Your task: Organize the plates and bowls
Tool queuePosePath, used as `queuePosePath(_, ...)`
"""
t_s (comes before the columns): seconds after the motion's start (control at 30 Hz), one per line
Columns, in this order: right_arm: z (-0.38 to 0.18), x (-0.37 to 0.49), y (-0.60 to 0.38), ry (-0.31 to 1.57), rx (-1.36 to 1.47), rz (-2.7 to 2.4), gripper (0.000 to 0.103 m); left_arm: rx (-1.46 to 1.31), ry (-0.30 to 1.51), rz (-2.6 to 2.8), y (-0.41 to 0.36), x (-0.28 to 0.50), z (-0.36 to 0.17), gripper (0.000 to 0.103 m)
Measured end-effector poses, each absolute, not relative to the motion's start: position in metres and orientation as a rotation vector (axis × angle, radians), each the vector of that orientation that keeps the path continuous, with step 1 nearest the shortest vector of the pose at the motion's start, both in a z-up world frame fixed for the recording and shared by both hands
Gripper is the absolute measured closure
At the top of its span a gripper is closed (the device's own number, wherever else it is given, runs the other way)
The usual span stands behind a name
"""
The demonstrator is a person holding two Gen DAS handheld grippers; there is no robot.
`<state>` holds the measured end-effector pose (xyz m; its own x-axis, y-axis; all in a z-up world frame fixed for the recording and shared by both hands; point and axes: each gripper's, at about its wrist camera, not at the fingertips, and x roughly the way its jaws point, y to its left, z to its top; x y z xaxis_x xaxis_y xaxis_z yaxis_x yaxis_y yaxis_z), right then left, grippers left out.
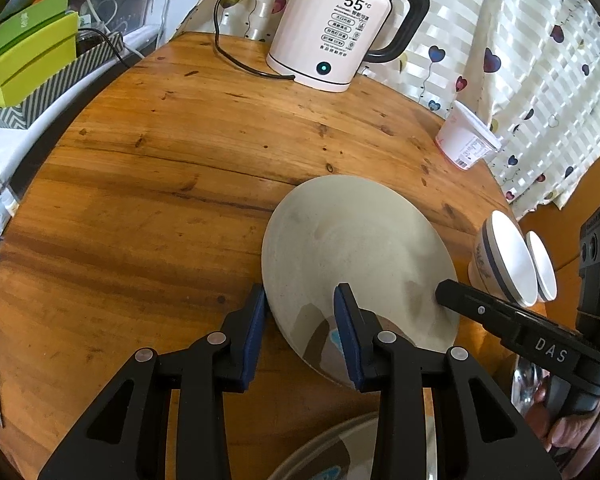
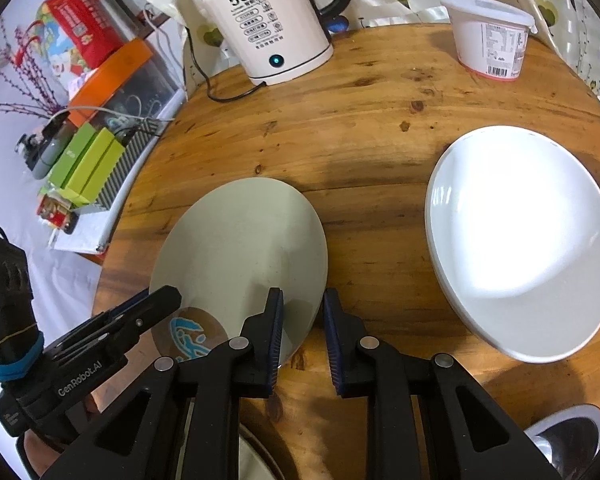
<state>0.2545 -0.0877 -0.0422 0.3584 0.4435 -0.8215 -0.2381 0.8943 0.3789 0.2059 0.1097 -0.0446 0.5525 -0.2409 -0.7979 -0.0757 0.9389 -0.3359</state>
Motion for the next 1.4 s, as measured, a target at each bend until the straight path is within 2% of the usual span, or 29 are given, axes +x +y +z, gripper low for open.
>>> queuePosePath(0.57,-0.019,0.227,-0.091,1.08,0.196,0.483,0.084,-0.339,0.956,-0.072,0.103,0.17,-0.024,0.067)
queuePosePath(1.4,-0.014,0.18,-0.095,1.079,0.152,0.529,0.083,-0.337,0.952,-0.039,0.093,0.112,-0.02,0.067)
